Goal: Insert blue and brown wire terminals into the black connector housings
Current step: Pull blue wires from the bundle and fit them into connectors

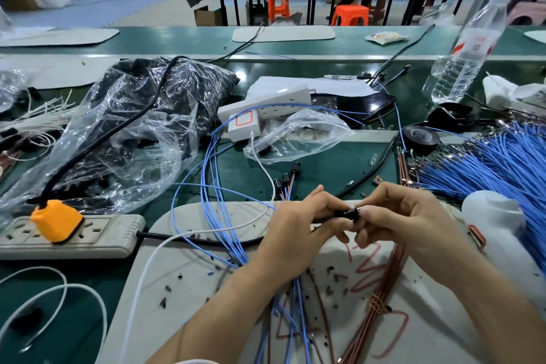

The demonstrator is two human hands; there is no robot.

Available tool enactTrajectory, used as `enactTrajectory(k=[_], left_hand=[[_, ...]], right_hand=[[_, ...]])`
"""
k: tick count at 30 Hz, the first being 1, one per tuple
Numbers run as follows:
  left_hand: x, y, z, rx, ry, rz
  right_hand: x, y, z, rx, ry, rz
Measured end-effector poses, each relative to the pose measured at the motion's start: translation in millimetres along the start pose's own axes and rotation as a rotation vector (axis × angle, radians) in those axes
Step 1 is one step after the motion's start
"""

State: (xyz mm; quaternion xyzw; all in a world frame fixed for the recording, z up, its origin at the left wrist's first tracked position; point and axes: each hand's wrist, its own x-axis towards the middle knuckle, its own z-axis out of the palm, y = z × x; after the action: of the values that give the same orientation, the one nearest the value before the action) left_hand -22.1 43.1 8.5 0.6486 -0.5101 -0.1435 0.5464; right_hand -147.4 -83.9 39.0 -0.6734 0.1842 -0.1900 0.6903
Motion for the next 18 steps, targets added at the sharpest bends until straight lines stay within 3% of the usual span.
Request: enactTrajectory(k=[9, 18], left_hand=[[-0.9, -1.1, -0.3, -0.141, -0.069, -0.075], [4.2, -3.8, 1.9, -0.286, -0.029, -0.093]], right_hand=[[2.2, 3.1, -6.8, 0.119, -0.138, 0.122], [9.1, 14.0, 0.6, 0.219, -0.084, 0.101]])
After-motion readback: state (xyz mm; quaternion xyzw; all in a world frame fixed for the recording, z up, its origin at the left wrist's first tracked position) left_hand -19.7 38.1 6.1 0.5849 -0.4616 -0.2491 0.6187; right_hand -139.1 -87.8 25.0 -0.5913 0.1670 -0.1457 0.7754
